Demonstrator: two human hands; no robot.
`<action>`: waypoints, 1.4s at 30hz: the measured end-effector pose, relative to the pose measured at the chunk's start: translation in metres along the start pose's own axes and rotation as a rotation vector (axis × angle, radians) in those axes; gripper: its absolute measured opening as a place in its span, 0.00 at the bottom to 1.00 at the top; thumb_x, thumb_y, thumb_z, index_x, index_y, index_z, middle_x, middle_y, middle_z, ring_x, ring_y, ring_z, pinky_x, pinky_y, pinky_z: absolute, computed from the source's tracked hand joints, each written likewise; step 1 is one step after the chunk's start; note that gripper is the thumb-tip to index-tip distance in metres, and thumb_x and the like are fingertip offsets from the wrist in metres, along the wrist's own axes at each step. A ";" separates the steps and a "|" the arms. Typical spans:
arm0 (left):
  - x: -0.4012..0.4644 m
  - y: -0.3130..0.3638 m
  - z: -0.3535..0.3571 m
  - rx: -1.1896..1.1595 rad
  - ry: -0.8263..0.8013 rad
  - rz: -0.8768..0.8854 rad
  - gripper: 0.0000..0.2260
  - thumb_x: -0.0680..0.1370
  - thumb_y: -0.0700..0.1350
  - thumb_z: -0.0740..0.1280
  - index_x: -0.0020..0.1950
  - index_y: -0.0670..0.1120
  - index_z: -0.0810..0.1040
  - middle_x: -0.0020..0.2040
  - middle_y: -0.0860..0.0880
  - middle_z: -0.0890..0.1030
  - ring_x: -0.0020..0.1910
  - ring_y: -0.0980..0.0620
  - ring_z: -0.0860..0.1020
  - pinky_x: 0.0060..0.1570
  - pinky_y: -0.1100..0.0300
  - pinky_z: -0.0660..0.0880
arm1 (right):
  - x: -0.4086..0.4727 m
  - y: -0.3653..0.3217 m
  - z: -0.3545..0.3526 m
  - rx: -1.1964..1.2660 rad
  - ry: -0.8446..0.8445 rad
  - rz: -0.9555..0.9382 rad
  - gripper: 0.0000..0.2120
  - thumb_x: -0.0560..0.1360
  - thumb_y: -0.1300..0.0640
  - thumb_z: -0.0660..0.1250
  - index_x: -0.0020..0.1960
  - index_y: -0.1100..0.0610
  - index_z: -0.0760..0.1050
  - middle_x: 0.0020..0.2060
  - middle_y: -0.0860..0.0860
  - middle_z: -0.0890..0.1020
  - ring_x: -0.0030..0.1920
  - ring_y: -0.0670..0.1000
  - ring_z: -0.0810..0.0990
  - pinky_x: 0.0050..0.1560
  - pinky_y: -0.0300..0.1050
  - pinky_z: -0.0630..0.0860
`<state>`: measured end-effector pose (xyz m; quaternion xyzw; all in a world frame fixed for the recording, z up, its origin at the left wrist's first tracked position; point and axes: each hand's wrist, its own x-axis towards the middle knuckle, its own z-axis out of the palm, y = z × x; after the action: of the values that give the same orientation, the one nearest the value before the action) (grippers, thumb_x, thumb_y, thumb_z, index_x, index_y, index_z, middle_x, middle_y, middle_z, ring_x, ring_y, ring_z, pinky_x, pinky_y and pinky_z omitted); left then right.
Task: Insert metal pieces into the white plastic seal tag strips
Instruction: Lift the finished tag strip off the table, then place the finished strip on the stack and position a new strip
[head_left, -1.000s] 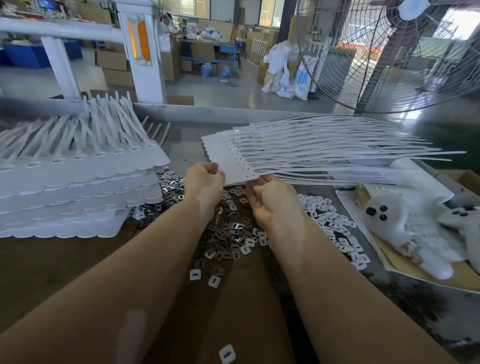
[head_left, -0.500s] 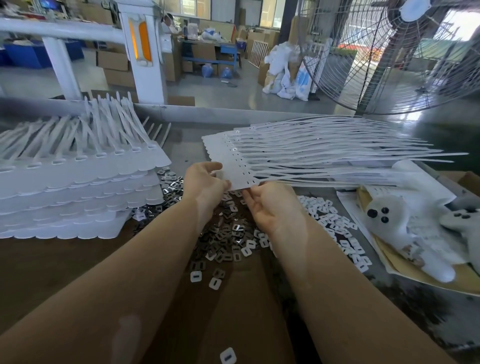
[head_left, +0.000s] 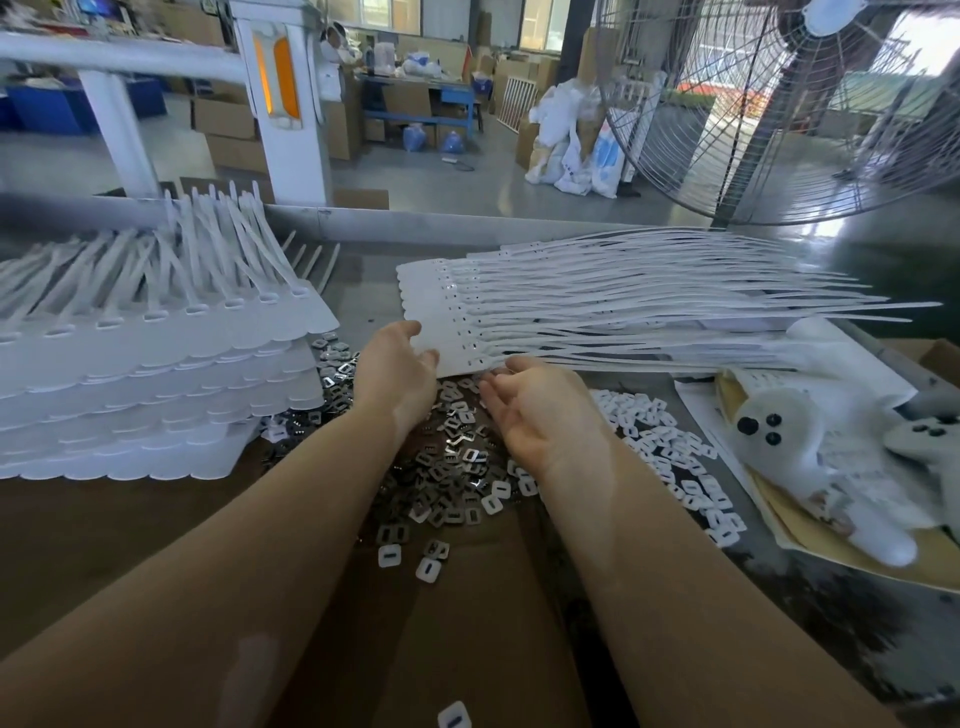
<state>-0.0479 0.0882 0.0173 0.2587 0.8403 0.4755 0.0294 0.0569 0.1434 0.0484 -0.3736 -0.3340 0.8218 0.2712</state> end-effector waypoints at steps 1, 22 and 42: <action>-0.001 0.001 -0.003 0.048 0.040 0.052 0.17 0.79 0.40 0.63 0.68 0.41 0.70 0.66 0.44 0.73 0.63 0.48 0.72 0.63 0.61 0.64 | -0.001 0.000 0.000 -0.020 0.009 0.001 0.19 0.76 0.76 0.54 0.63 0.64 0.70 0.45 0.56 0.75 0.46 0.51 0.77 0.47 0.41 0.77; -0.025 0.007 -0.036 0.066 0.273 0.230 0.17 0.80 0.43 0.59 0.68 0.38 0.67 0.66 0.43 0.70 0.65 0.46 0.69 0.61 0.67 0.59 | -0.003 0.012 -0.006 -0.025 -0.061 -0.027 0.14 0.75 0.76 0.54 0.54 0.67 0.75 0.49 0.60 0.76 0.47 0.52 0.77 0.45 0.40 0.78; -0.097 0.030 -0.007 -0.143 0.087 0.685 0.20 0.78 0.50 0.55 0.38 0.40 0.79 0.35 0.51 0.79 0.37 0.57 0.74 0.38 0.66 0.69 | -0.017 -0.004 -0.018 -0.097 -0.356 0.216 0.21 0.76 0.45 0.61 0.38 0.63 0.76 0.31 0.55 0.78 0.33 0.53 0.80 0.37 0.41 0.77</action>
<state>0.0462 0.0500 0.0261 0.5022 0.6697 0.5261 -0.1497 0.0815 0.1403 0.0497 -0.2686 -0.3740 0.8820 0.0998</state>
